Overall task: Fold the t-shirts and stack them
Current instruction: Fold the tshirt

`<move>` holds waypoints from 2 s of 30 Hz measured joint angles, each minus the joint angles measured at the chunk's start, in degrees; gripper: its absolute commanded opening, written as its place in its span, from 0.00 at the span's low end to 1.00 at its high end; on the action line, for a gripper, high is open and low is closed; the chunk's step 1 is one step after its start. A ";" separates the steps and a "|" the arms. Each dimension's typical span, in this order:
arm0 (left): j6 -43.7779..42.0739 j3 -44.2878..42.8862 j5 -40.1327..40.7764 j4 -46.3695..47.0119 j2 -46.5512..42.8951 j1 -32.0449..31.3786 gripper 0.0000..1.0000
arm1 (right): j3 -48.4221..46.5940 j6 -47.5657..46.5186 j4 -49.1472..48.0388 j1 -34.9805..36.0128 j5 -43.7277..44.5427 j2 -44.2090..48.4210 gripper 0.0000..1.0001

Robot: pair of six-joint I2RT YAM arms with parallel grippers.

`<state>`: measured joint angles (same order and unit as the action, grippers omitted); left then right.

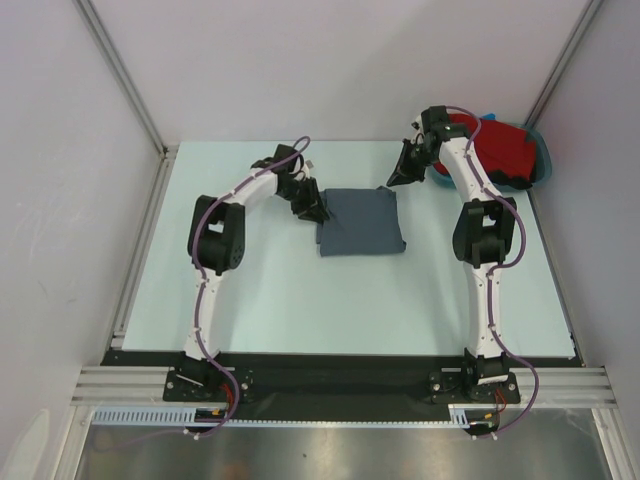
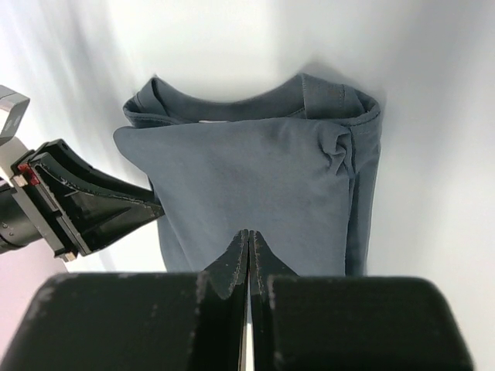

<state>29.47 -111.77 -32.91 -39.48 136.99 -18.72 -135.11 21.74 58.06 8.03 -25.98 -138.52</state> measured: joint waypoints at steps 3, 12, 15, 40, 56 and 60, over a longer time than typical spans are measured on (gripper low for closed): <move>0.02 -0.35 -0.02 -0.02 0.39 0.00 0.30 | 0.00 0.00 0.22 0.00 -0.02 0.00 0.00; 0.13 -1.29 -0.37 0.24 0.72 0.00 0.00 | 0.00 0.00 0.46 0.07 -0.02 0.00 0.00; 0.17 -1.29 -0.57 0.52 0.72 0.00 0.00 | 0.00 0.00 0.48 0.09 -0.33 0.00 0.00; 0.48 0.85 -2.10 3.43 0.70 0.00 0.01 | -0.04 0.70 3.56 1.33 -8.33 -11.50 0.00; 0.48 4.50 -1.84 4.28 -3.32 0.15 0.00 | -0.90 1.16 4.33 0.83 -7.65 -11.93 0.00; 0.50 4.52 -1.79 4.26 -5.84 0.26 0.00 | -0.90 1.18 4.31 0.83 -7.74 -11.96 0.00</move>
<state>29.98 -107.24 -34.70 -35.22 131.15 -18.46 -136.00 22.92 62.37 8.86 -33.71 -150.47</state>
